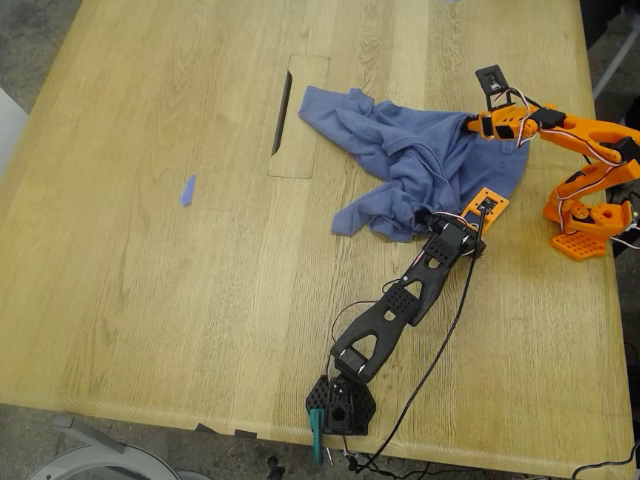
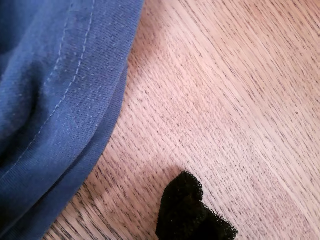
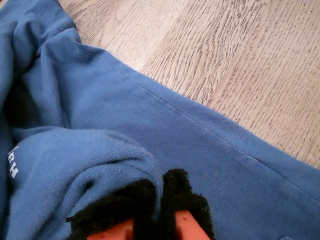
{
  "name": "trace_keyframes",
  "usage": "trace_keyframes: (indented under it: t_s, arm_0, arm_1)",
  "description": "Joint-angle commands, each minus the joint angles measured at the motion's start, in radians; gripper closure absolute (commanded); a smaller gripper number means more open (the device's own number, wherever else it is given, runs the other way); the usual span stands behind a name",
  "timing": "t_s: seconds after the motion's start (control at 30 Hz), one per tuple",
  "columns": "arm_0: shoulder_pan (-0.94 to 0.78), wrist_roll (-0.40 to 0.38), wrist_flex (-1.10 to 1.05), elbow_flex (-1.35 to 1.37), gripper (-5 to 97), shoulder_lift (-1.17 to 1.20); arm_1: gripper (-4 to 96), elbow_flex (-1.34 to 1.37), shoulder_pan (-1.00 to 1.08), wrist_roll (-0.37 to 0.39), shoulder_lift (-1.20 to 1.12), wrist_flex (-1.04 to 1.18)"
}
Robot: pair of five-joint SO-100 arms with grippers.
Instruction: Fold a T-shirt
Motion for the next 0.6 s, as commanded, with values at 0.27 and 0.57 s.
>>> trace_keyframes:
  t_s: [0.27, 0.57]
  arm_0:
    - [-0.161, 0.170, -0.014, -0.029, 18, -0.081]
    - [-0.239, 0.236, -0.021, -0.029, 23, -0.121]
  arm_1:
    - [91.3, -0.058, -0.023, -0.003, 0.074, 0.002]
    - [91.3, -0.092, -0.031, 0.000, 0.072, 0.002]
